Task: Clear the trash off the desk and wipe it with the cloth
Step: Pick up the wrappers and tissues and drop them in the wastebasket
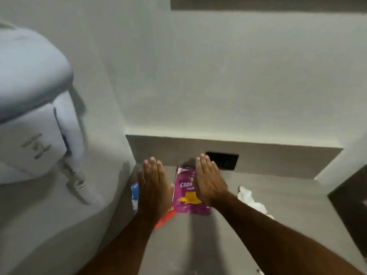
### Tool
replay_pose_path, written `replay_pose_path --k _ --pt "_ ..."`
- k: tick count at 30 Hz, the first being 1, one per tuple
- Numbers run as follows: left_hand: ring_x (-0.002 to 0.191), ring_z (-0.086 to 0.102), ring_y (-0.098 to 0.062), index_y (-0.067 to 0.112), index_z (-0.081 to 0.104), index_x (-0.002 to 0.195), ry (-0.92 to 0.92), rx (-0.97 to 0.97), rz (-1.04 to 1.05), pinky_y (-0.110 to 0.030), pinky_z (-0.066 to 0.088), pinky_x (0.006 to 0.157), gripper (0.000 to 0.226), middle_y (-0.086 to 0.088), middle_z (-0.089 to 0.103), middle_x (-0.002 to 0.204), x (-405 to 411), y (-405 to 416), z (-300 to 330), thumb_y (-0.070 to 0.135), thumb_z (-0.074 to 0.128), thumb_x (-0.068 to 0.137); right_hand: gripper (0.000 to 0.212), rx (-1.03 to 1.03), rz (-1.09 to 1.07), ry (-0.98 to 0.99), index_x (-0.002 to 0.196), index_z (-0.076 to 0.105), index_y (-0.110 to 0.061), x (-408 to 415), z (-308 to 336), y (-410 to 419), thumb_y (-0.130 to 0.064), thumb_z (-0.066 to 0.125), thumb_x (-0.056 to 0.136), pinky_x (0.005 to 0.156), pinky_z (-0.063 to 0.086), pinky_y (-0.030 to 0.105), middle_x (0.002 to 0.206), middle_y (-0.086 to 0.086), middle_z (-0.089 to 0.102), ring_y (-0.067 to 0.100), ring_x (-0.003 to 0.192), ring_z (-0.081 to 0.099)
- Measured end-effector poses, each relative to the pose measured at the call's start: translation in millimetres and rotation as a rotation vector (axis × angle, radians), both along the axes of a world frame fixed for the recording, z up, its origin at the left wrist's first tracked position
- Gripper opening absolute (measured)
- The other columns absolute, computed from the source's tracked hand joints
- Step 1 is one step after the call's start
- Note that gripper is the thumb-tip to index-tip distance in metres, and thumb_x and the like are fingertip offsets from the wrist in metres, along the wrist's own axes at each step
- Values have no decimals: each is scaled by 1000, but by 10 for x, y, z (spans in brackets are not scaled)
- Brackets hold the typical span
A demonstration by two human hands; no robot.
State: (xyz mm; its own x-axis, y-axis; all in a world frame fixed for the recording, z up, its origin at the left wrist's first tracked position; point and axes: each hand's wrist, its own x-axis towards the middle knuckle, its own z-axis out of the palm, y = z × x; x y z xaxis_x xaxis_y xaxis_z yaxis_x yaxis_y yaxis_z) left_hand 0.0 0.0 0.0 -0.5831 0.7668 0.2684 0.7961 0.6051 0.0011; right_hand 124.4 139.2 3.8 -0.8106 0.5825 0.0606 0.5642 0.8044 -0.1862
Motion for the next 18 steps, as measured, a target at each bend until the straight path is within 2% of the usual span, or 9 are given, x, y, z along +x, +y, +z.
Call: replay_pose_path --k 2,4,5,7,9,11,14,18 --pt "144 24 -50 3 28 152 -161 -163 101 -64 29 114 100 -26 25 159 -9 -128 -310 54 68 76 81 -135 35 -206 155 12 0 -129 -310 -50 -50 39 99 122 7 45 164 23 10 37 151 6" --pt "147 10 -51 13 9 157 -290 -320 151 -64 22 116 106 -21 6 164 -89 -249 -602 67 58 78 91 -215 41 -277 154 22 -5 -231 -481 -18 -59 55 89 121 13 48 163 22 15 39 150 12" --pt "147 4 -52 17 2 157 -376 -354 178 -63 19 117 108 -19 -2 165 -155 -254 -687 70 55 79 96 -233 39 -295 154 22 -10 -323 -528 15 -59 64 83 120 16 53 164 20 12 41 149 10" --pt "146 0 -54 23 -6 156 -547 -398 243 -62 16 118 110 -19 -11 164 -301 -186 -730 72 55 79 113 -282 22 -372 156 13 -24 -469 -562 110 -55 79 70 115 20 65 165 19 -2 50 147 3" --pt "146 7 -53 26 -8 156 -613 -455 244 -61 17 118 110 -23 -9 163 -384 -85 -679 69 59 80 124 -342 25 -471 157 6 -33 -581 -568 204 -52 85 64 111 25 69 163 22 -6 57 144 5" --pt "145 20 -47 27 -2 156 -566 -491 188 -58 26 117 103 -24 6 162 -482 -22 -676 60 62 82 119 -267 113 -569 157 11 -33 -691 -570 216 -53 85 65 112 29 63 161 24 14 51 144 18" --pt "143 31 -38 25 18 154 -480 -466 97 -48 36 114 85 -20 25 157 -604 8 -678 41 66 87 99 -35 247 -587 152 30 -31 -787 -535 128 -48 82 69 103 44 47 146 13 50 38 133 46" --pt "128 51 -30 20 45 140 -357 -352 28 -37 43 105 53 -12 47 141 -658 -27 -711 26 60 90 57 -9 242 -399 144 44 -32 -798 -526 -46 -42 62 91 91 50 43 134 16 54 35 115 58"
